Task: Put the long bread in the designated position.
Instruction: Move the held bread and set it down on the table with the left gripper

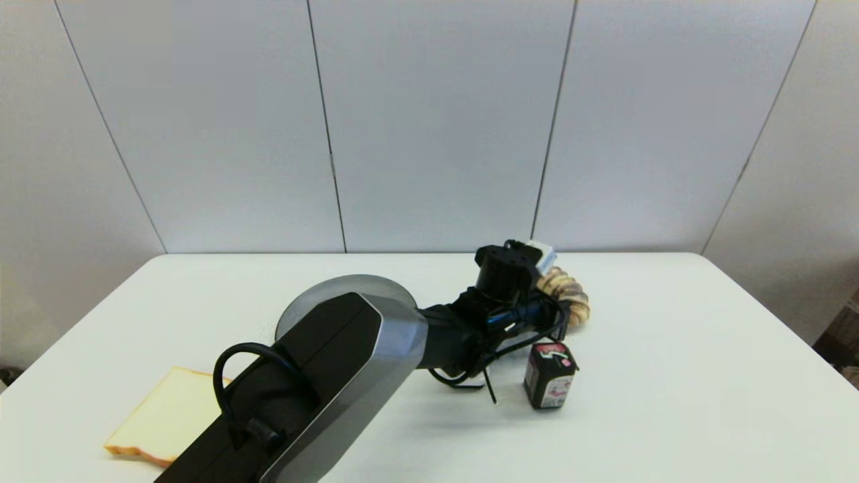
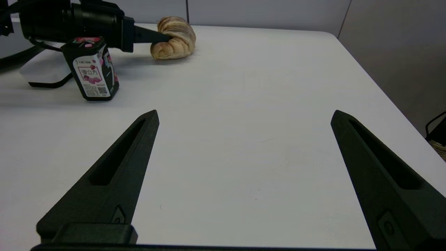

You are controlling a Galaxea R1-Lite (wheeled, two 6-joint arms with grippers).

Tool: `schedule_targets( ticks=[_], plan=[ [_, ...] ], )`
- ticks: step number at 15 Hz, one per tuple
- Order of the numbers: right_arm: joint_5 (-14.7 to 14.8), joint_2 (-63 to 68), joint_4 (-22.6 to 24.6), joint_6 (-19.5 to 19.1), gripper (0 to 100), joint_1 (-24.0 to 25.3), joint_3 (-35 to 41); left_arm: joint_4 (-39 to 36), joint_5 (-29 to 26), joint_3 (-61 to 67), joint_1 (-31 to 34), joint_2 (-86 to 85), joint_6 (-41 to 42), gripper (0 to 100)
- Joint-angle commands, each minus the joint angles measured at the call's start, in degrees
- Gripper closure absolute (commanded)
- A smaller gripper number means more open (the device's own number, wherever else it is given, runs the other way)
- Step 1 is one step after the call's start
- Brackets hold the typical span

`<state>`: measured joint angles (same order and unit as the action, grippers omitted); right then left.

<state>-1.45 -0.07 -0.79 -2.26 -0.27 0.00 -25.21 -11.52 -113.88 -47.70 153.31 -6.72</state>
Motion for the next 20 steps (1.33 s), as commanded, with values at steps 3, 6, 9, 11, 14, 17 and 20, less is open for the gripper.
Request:
schedule_targets(
  ticks=[3, 6, 9, 11, 14, 17, 20],
  plan=[
    [0.0, 0.1, 0.0, 0.0, 0, 0.0, 0.0, 5.9, 0.0, 0.7, 3.1, -7.3, 2.4, 100],
    [0.0, 0.1, 0.0, 0.0, 0, 0.0, 0.0, 8.2, 0.1, 2.2, 5.3, -13.1, 2.8, 100],
    [0.0, 0.1, 0.0, 0.0, 0, 0.0, 0.0, 11.2, 0.2, 5.3, 7.9, -18.9, 3.1, 100],
    [0.0, 0.1, 0.0, 0.0, 0, 0.0, 0.0, 11.5, 0.2, 9.9, 10.2, -23.7, 3.4, 100],
    [0.0, 0.1, -0.1, 0.0, 0, 0.0, 0.0, 11.9, 0.3, 17.6, 13.8, -30.2, 3.4, 100],
    [0.0, 0.1, 0.0, 0.0, 0, 0.0, 0.0, 11.8, 1.0, 26.1, 16.9, -36.1, 3.0, 100],
    [0.0, 0.1, 0.0, 0.0, 0, 0.0, 0.0, 11.7, 2.9, 30.3, 21.0, -38.7, 2.5, 100]
  ],
)
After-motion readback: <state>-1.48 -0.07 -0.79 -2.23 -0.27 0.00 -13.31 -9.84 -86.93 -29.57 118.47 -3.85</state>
